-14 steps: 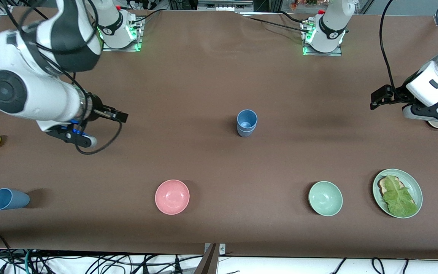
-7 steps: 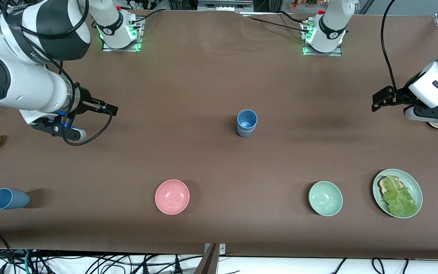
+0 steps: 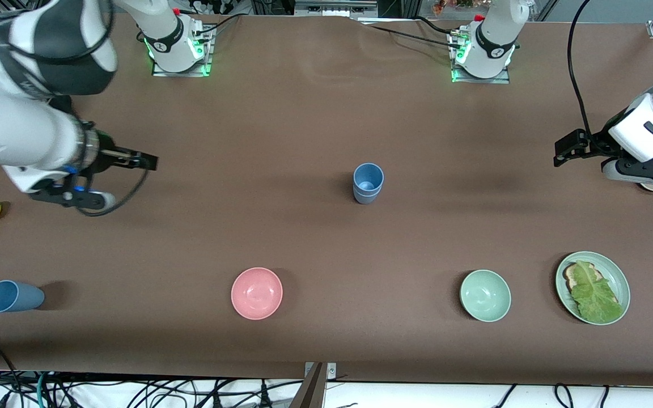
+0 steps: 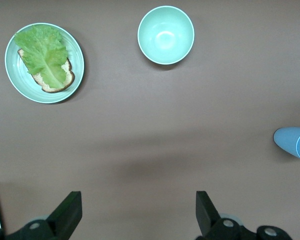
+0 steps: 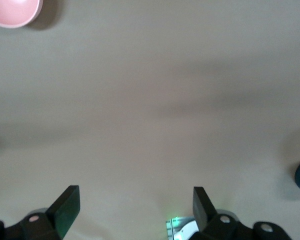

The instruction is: Stack blue cups with both arms

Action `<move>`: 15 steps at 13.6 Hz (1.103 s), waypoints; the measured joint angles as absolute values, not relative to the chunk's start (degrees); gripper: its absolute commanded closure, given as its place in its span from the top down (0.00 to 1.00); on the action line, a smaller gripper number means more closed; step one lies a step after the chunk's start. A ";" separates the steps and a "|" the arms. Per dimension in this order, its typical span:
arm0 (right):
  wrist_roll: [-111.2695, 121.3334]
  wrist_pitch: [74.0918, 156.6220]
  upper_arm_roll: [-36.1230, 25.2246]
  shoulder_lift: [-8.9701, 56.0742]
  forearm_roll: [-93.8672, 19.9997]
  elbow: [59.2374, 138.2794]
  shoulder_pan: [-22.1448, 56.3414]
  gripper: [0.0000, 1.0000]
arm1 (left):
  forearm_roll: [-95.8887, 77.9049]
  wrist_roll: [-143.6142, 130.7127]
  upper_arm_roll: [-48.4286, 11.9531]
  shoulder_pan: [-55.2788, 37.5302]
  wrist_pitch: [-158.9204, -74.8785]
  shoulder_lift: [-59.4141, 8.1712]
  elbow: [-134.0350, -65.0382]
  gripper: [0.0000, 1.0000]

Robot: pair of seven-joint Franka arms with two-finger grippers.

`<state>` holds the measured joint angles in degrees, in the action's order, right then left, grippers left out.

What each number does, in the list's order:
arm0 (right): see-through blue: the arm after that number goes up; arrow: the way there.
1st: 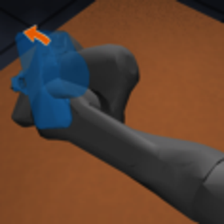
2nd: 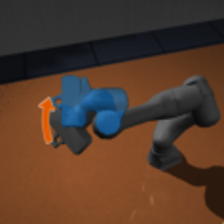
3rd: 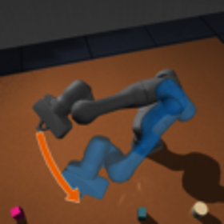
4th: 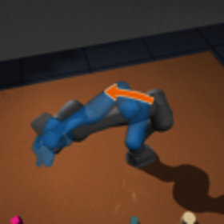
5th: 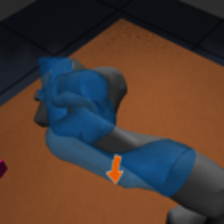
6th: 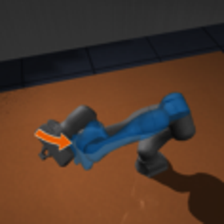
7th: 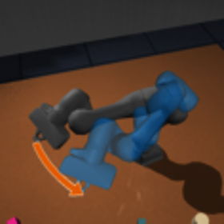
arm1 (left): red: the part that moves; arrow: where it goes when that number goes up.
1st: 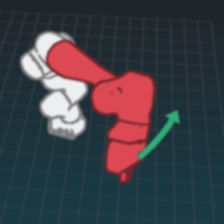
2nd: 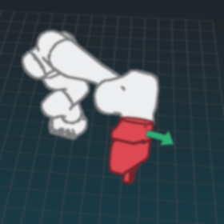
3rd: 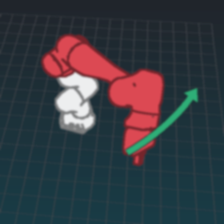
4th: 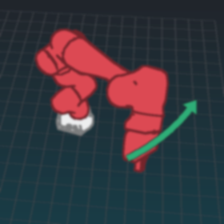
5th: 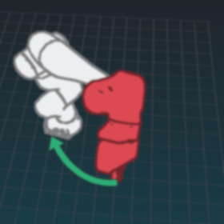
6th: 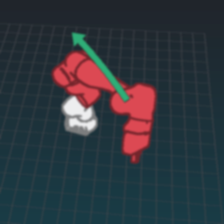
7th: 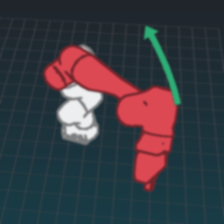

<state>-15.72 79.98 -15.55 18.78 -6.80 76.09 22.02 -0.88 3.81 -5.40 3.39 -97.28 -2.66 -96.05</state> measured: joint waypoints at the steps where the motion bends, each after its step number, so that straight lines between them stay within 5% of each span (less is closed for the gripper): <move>1: -14.13 82.62 -12.58 16.35 -5.05 79.21 17.88 1.00 | -0.89 3.81 -5.42 3.39 -97.27 -2.66 -96.03 1.00; 7: -3.31 89.04 -4.02 2.63 2.18 93.07 7.08 1.00 | -0.90 3.81 -5.41 3.39 -97.17 -2.67 -95.94 1.00; 15: -5.44 89.37 -2.12 -0.48 0.78 94.49 4.49 1.00 | -0.90 3.81 -5.47 3.28 -96.80 -3.06 -95.90 1.00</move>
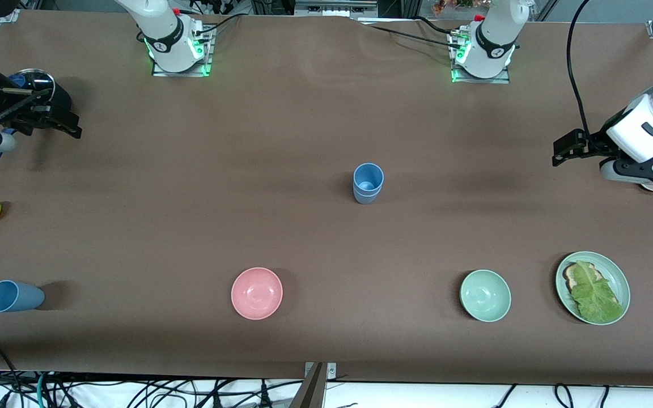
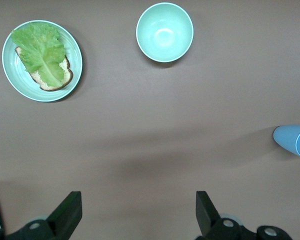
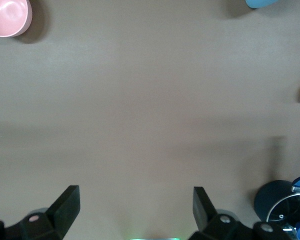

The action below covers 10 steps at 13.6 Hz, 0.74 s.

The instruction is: Stack blue cups with both arms

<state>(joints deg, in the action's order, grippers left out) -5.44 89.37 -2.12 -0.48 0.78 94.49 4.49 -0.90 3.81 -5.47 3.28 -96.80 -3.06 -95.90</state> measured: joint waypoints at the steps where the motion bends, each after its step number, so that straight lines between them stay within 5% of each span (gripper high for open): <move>1: -5.91 89.37 -1.98 -0.48 0.77 94.52 4.50 1.00 | -0.90 3.81 -5.47 3.25 -96.80 -3.17 -95.90 1.00; 10: -6.36 90.00 -1.80 -0.47 0.76 94.57 4.50 1.00 | -0.90 3.81 -5.38 3.39 -96.80 -3.41 -95.90 1.00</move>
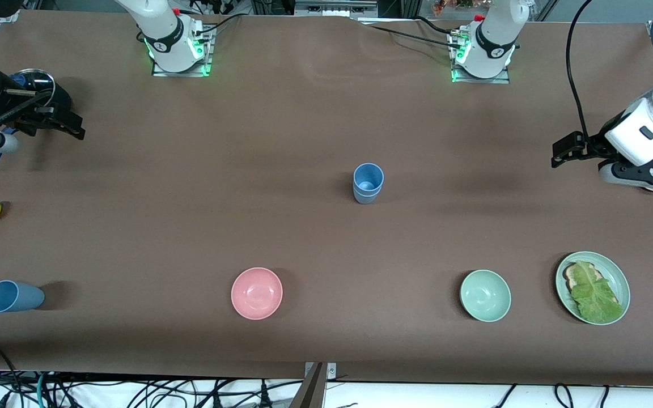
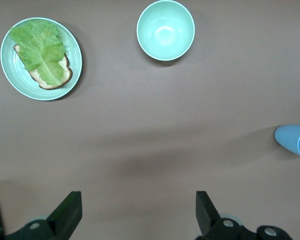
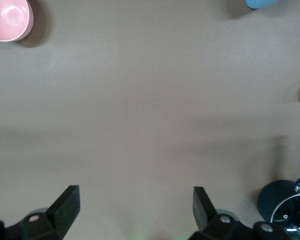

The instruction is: Stack blue cups with both arms

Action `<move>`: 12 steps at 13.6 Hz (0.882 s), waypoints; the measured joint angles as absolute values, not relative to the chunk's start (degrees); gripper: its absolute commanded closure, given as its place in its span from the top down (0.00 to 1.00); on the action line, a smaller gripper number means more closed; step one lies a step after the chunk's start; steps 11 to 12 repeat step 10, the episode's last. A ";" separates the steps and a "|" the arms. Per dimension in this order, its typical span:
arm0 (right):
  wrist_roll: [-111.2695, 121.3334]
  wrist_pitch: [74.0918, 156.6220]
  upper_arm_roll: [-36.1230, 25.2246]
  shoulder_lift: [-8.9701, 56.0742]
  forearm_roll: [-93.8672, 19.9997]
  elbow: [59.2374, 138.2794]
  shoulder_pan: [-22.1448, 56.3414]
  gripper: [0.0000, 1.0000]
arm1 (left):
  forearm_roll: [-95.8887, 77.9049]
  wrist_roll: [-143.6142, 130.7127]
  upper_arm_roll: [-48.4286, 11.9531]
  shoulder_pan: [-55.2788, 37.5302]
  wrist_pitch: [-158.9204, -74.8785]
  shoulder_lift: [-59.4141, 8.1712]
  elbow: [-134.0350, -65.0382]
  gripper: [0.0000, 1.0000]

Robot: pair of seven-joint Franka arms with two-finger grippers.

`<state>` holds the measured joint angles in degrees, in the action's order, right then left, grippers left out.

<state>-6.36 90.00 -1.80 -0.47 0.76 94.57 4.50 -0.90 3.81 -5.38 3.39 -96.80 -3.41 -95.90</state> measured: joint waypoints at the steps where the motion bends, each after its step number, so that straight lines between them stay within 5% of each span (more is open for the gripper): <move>1: -6.36 90.06 -1.63 -0.46 0.75 94.58 4.53 1.00 | -0.90 3.81 -5.38 3.41 -96.80 -3.41 -95.90 1.00; 12: -6.88 90.59 -0.27 -0.35 0.76 94.60 4.63 1.00 | -0.90 3.81 -5.29 3.94 -96.80 -3.42 -95.89 1.00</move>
